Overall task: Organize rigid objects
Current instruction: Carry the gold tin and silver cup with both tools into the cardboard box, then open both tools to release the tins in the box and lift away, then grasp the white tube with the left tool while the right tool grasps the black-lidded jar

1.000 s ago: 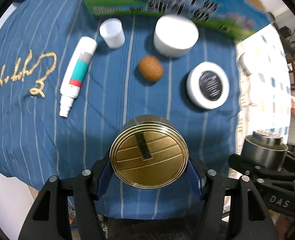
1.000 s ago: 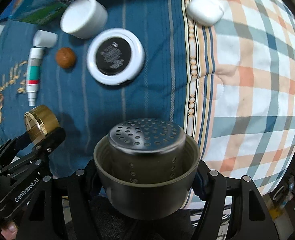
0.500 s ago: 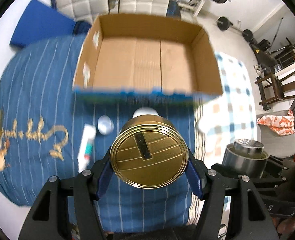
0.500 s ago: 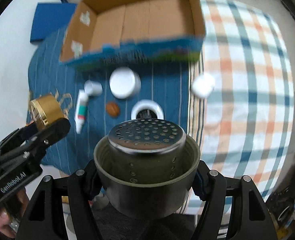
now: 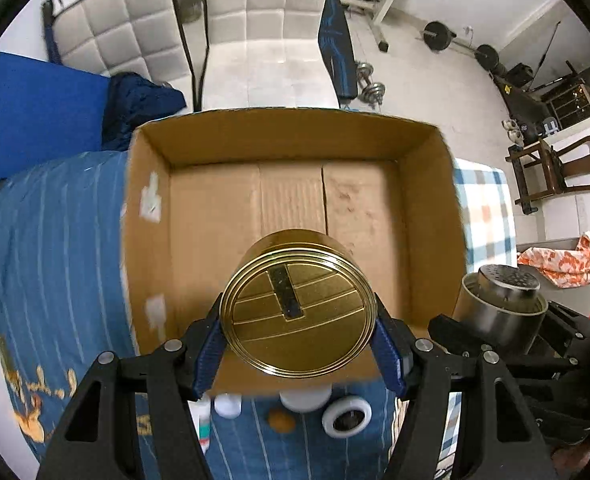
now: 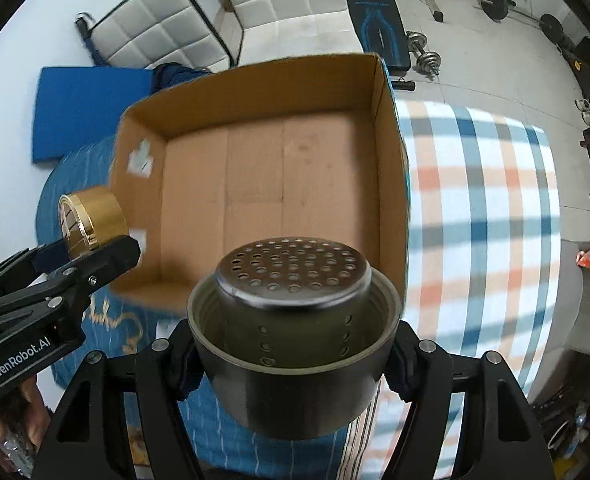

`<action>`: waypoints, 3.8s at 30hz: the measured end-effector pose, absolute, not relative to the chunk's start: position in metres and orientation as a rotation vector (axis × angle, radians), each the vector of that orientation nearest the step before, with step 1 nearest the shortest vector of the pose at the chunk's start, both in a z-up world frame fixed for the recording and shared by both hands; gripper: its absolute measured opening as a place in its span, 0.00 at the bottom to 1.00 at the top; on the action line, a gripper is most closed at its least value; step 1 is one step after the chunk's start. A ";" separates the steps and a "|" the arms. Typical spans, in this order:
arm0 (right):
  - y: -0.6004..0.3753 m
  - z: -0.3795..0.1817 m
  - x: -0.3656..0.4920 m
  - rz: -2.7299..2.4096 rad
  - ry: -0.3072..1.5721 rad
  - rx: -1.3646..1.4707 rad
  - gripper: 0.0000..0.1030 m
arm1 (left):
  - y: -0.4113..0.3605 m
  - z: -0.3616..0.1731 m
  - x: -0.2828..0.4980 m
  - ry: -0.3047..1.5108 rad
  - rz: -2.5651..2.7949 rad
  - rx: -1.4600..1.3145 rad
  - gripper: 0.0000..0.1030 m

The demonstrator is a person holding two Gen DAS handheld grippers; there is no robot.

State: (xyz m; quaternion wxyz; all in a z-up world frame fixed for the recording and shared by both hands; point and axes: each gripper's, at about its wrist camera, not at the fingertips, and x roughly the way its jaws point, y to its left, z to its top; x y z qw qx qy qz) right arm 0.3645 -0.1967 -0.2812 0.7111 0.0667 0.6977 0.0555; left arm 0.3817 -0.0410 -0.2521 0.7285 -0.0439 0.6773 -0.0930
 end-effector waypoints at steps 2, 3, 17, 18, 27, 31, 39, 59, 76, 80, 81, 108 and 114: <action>-0.197 -0.302 0.389 0.110 1.564 0.138 0.71 | -0.041 -0.275 0.404 1.529 -0.201 -0.103 0.61; -0.197 -0.311 0.400 0.104 1.573 0.134 0.71 | -0.043 -0.286 0.411 1.548 -0.204 -0.114 0.61; -0.174 -0.408 0.503 0.074 1.709 -0.038 0.71 | -0.045 -0.393 0.476 1.744 -0.167 -0.169 0.61; -0.172 -0.409 0.507 0.079 1.716 -0.042 0.71 | -0.043 -0.395 0.477 1.749 -0.160 -0.174 0.61; -0.162 -0.436 0.521 0.059 1.775 -0.085 0.71 | -0.034 -0.408 0.477 1.779 -0.122 -0.135 0.61; -0.165 -0.446 0.523 0.058 1.793 -0.069 0.71 | -0.034 -0.406 0.476 1.787 -0.117 -0.118 0.61; -0.170 -0.452 0.533 0.045 1.856 -0.047 0.72 | -0.027 -0.399 0.475 1.820 -0.101 -0.180 0.62; -0.164 -0.372 0.474 0.024 1.747 -0.112 0.94 | -0.017 -0.325 0.441 1.652 -0.064 -0.126 0.88; -0.159 -0.296 0.351 -0.013 1.483 -0.086 1.00 | -0.009 -0.250 0.344 1.345 0.032 -0.073 0.94; -0.161 -0.271 0.340 -0.012 1.402 -0.066 1.00 | -0.009 -0.221 0.319 1.271 0.025 -0.067 0.94; -0.161 -0.260 0.332 -0.012 1.371 -0.068 1.00 | -0.010 -0.214 0.315 1.257 0.025 -0.064 0.94; -0.176 -0.321 0.171 0.122 1.530 0.056 1.00 | 0.057 -0.257 0.160 1.380 0.204 -0.126 0.94; -0.166 -0.392 0.166 0.113 1.651 0.062 1.00 | 0.076 -0.347 0.161 1.543 0.250 -0.068 0.94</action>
